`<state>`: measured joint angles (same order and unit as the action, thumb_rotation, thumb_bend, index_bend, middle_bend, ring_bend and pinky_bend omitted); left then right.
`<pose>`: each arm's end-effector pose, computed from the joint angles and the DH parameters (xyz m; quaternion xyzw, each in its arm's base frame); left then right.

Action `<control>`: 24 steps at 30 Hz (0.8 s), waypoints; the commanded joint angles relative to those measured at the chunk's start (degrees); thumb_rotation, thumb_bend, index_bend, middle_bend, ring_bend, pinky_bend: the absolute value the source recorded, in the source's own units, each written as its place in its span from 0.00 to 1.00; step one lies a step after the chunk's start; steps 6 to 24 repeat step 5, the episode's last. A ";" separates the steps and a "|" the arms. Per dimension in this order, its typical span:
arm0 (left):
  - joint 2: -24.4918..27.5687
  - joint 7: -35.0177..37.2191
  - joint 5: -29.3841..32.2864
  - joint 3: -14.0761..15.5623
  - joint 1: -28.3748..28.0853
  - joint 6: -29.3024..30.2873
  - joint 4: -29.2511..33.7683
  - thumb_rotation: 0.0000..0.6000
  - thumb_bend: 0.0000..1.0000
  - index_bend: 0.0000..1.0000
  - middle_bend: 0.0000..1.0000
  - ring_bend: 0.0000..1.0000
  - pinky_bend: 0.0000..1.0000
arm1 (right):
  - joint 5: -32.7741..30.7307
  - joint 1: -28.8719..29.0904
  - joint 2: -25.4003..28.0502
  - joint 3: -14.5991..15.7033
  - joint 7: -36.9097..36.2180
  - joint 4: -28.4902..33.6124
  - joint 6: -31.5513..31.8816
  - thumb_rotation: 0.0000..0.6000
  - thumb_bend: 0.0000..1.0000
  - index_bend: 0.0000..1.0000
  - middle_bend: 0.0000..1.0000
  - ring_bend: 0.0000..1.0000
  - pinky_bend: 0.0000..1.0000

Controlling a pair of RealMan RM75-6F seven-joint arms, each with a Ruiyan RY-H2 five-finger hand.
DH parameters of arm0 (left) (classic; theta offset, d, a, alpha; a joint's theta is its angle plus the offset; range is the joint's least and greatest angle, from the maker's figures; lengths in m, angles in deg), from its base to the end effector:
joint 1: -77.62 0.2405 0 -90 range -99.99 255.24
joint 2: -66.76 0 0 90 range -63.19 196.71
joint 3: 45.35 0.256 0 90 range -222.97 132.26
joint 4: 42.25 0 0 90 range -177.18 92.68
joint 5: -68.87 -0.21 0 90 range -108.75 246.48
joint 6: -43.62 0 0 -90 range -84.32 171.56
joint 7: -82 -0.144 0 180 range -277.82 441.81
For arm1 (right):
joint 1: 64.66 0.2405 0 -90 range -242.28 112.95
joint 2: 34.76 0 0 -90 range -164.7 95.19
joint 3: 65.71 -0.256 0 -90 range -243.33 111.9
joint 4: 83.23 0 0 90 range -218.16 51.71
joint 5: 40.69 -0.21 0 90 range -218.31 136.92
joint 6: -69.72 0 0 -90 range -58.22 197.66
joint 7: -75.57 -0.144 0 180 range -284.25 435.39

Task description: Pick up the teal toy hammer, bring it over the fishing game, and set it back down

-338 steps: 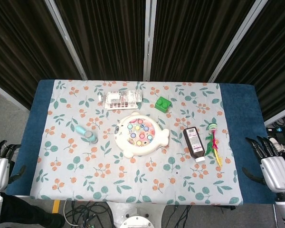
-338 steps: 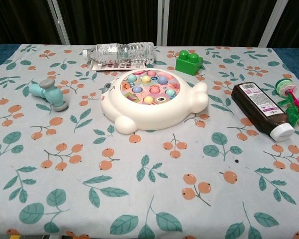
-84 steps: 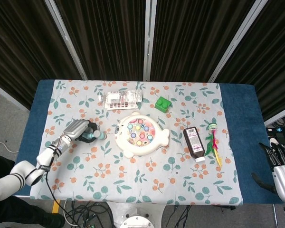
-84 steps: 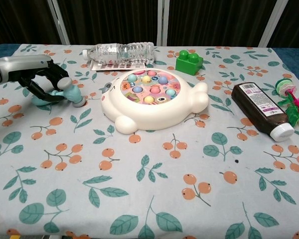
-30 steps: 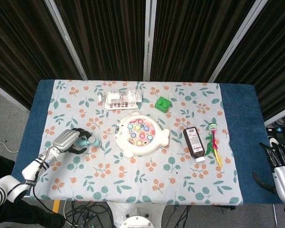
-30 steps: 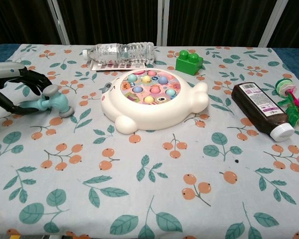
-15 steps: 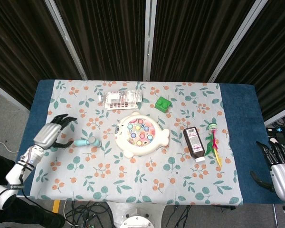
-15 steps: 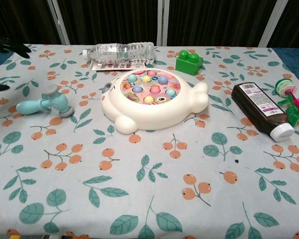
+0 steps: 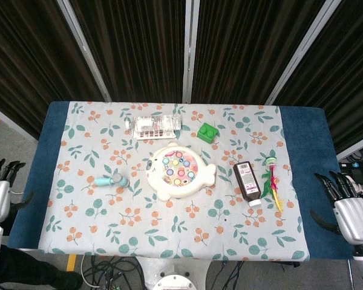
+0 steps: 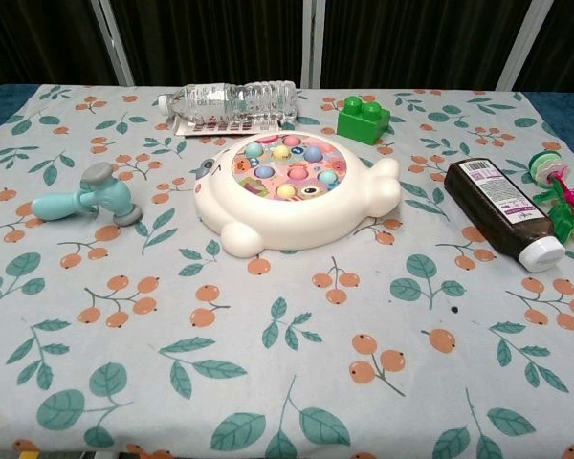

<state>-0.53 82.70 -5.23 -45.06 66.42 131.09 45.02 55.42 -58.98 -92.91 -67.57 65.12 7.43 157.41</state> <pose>-0.3313 0.2055 0.1602 -0.5558 -0.3931 -0.3760 0.6287 -0.2972 -0.1803 0.1871 0.6358 -0.3561 0.4396 0.5250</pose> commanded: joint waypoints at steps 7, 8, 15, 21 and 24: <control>2.42 -2.30 -4.06 3.04 3.84 1.88 4.74 1.00 0.25 0.19 0.15 0.01 0.06 | -0.44 -0.42 -0.81 0.24 -0.01 -0.41 0.65 1.00 0.18 0.06 0.15 0.00 0.02; 2.42 -2.30 -4.06 3.04 3.84 1.88 4.74 1.00 0.25 0.19 0.15 0.01 0.06 | -0.44 -0.42 -0.81 0.24 -0.01 -0.41 0.65 1.00 0.18 0.06 0.15 0.00 0.02; 2.42 -2.30 -4.06 3.04 3.84 1.88 4.74 1.00 0.25 0.19 0.15 0.01 0.06 | -0.44 -0.42 -0.81 0.24 -0.01 -0.41 0.65 1.00 0.18 0.06 0.15 0.00 0.02; 2.42 -2.30 -4.06 3.04 3.84 1.88 4.74 1.00 0.25 0.19 0.15 0.01 0.06 | -0.44 -0.42 -0.81 0.24 -0.01 -0.41 0.65 1.00 0.18 0.06 0.15 0.00 0.02; 2.42 -2.30 -4.06 3.04 3.84 1.88 4.74 1.00 0.25 0.19 0.15 0.01 0.06 | -0.44 -0.42 -0.81 0.24 -0.01 -0.41 0.65 1.00 0.18 0.06 0.15 0.00 0.02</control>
